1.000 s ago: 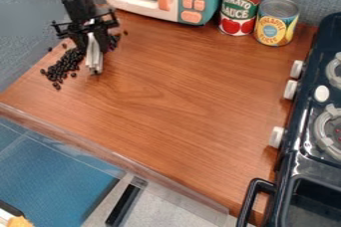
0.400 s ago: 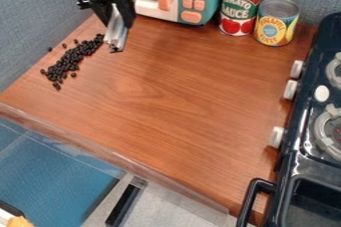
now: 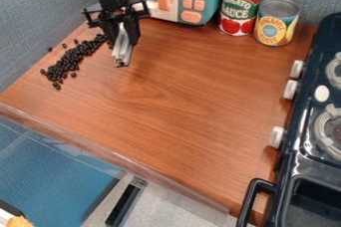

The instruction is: Sweep into pile

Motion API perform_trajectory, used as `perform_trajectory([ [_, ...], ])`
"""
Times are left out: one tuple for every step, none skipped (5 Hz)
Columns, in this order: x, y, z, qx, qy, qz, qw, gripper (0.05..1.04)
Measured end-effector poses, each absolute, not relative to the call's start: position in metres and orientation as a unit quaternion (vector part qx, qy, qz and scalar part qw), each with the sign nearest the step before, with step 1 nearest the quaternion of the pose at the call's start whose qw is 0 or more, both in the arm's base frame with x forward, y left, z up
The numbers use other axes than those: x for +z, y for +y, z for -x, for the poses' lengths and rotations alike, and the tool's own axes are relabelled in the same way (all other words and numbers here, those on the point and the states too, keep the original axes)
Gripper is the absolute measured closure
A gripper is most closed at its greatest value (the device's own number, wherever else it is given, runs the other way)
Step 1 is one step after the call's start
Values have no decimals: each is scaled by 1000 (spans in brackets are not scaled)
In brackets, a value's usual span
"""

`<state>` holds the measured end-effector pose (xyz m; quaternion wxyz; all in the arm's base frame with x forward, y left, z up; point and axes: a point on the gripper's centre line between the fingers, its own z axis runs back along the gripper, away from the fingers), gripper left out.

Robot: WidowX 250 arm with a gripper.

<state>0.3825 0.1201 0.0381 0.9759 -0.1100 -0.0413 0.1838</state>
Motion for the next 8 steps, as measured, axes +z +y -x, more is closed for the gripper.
perform_trajectory([
  [21, 129, -393, 207, -36, 94, 973, 678],
  [15, 136, -406, 216, -44, 90, 971, 678],
  [15, 138, -412, 224, -49, 93, 969, 678],
  [14, 142, -410, 228, -50, 90, 968, 678],
  [12, 147, -401, 242, -55, 85, 965, 678],
  [15, 153, -383, 246, -52, 78, 965, 678],
  [16, 159, -368, 248, -56, 79, 964, 678],
  [17, 165, -358, 257, -61, 82, 961, 678],
])
